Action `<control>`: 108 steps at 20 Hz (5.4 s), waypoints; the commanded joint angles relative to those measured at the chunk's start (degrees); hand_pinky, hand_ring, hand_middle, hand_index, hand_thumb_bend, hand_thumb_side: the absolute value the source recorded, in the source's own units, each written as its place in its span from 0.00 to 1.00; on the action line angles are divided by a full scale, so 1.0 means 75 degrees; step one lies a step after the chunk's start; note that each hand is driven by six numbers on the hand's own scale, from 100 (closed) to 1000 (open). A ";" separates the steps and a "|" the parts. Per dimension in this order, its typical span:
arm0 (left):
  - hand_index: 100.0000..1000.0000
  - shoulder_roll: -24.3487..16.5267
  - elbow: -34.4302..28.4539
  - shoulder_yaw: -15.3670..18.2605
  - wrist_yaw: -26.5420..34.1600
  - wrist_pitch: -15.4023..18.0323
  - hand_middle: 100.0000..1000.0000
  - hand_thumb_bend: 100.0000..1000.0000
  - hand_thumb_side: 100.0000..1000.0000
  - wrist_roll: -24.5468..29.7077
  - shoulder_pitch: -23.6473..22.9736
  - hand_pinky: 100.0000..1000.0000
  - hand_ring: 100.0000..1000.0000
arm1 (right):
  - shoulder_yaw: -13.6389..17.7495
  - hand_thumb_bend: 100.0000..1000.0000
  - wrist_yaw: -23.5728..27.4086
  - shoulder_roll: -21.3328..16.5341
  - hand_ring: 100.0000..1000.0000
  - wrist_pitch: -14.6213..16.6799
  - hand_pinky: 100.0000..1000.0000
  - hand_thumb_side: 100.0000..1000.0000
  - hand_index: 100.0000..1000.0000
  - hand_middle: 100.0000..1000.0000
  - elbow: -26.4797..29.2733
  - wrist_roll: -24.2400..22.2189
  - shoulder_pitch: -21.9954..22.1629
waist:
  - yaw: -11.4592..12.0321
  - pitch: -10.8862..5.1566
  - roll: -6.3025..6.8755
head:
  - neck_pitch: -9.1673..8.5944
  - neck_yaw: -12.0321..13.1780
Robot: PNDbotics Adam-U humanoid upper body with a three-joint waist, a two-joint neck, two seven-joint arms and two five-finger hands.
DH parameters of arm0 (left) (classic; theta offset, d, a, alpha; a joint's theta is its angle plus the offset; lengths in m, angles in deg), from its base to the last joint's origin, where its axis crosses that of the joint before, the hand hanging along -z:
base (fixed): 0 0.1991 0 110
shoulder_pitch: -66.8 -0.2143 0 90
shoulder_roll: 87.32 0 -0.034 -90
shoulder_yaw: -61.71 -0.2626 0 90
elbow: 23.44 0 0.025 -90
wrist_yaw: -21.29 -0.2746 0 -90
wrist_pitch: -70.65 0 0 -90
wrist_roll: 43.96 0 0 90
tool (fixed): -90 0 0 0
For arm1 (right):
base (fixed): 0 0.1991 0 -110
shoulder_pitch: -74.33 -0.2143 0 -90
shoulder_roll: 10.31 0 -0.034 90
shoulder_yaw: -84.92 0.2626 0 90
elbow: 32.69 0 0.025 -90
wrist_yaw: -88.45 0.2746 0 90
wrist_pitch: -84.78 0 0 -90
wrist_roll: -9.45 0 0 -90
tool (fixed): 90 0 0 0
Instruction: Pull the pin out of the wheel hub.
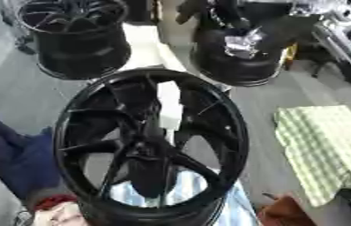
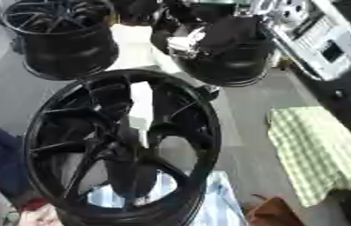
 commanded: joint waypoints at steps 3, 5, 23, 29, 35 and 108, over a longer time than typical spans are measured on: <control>0.78 -0.0059 -0.0181 -0.0045 0.0065 -0.0003 0.62 0.00 0.82 0.0053 0.0117 0.66 1.00 | 0.0057 0.00 -0.0478 0.0229 0.79 0.0287 0.79 0.55 0.99 0.91 -0.0776 0.0028 -0.0253 | 0.0057 -0.0017 0.0035 | -0.0020 -0.0111; 0.78 -0.0054 -0.0182 -0.0054 0.0069 -0.0010 0.62 0.00 0.83 0.0063 0.0128 0.66 1.00 | 0.0059 0.00 -0.0646 0.0342 0.79 0.0400 0.79 0.55 0.99 0.91 -0.1032 0.0042 -0.0282 | 0.0090 -0.0013 0.0035 | -0.0020 -0.0140; 0.78 0.0006 -0.0182 -0.0155 0.0089 -0.0037 0.62 0.00 0.83 0.0178 0.0208 0.65 1.00 | 0.0149 0.00 -0.3057 0.1007 0.89 0.1288 0.85 0.55 0.99 0.90 -0.2696 -0.0298 -0.0426 | 0.0272 0.0036 0.0080 | -0.0020 -0.0357; 0.78 0.0041 -0.0180 -0.0195 0.0113 -0.0035 0.62 0.00 0.82 0.0223 0.0259 0.65 1.00 | 0.0179 0.00 -0.3346 0.1184 0.87 0.1475 0.84 0.53 0.97 0.87 -0.3074 -0.0328 -0.0424 | 0.0374 0.0069 0.0130 | -0.0020 -0.0457; 0.79 0.0065 -0.0182 -0.0220 0.0137 -0.0038 0.62 0.00 0.82 0.0258 0.0293 0.65 1.00 | 0.0195 0.00 -0.3440 0.1333 0.85 0.1580 0.83 0.51 0.96 0.84 -0.3306 -0.0239 -0.0405 | 0.0441 0.0091 0.0153 | -0.0020 -0.0554; 0.79 0.0018 -0.0195 -0.0082 0.0045 -0.0083 0.62 0.00 0.83 0.0166 0.0294 0.65 1.00 | 0.2116 0.00 0.0072 -0.2231 0.59 0.1030 0.74 0.34 0.59 0.38 0.1694 0.1726 0.2115 | 0.0060 0.0102 0.0007 | -0.0020 -0.0134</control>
